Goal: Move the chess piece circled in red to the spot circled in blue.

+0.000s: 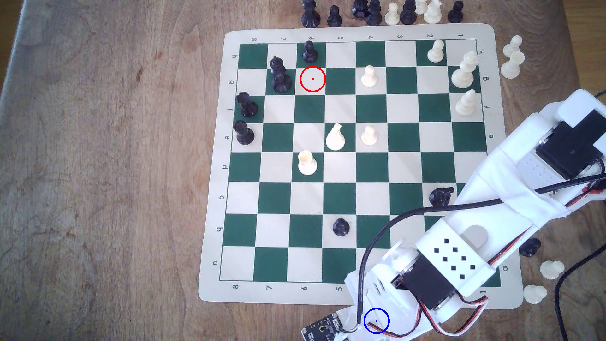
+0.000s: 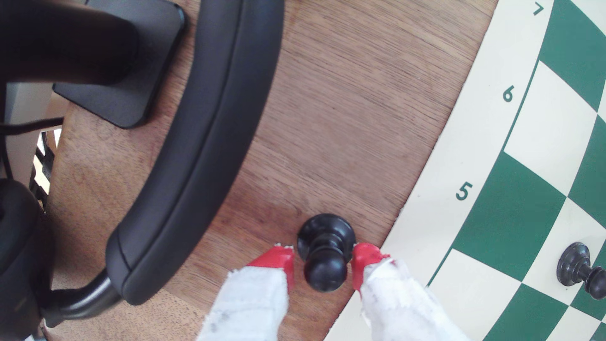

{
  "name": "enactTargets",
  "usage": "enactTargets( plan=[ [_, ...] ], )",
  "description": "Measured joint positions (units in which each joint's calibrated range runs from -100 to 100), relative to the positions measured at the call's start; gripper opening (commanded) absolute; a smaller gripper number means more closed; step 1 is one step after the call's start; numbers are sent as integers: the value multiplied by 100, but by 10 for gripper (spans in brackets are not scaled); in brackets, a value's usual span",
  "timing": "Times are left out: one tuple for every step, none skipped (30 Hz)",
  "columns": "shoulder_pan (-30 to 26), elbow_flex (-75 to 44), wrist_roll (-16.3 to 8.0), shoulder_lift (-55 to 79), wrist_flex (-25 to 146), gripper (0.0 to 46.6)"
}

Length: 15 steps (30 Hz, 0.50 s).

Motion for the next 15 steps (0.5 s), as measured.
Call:
enactTargets(
  plan=[
    [0, 0, 0, 0, 0, 146],
    [0, 0, 0, 0, 0, 152],
    [0, 0, 0, 0, 0, 160],
    [0, 0, 0, 0, 0, 180],
    [0, 0, 0, 0, 0, 186],
    [0, 9, 0, 0, 0, 189],
    [0, 36, 10, -8, 0, 189],
    [7, 127, 29, -67, 0, 191],
    [44, 253, 49, -184, 88, 192],
    [74, 271, 44, -226, 120, 192],
    [96, 325, 59, -302, 175, 193],
    [118, 416, 73, -402, 239, 194],
    [177, 569, 88, -603, 279, 196],
    [206, 633, 93, -695, 279, 199],
    [236, 714, 98, -788, 279, 201]
  ],
)
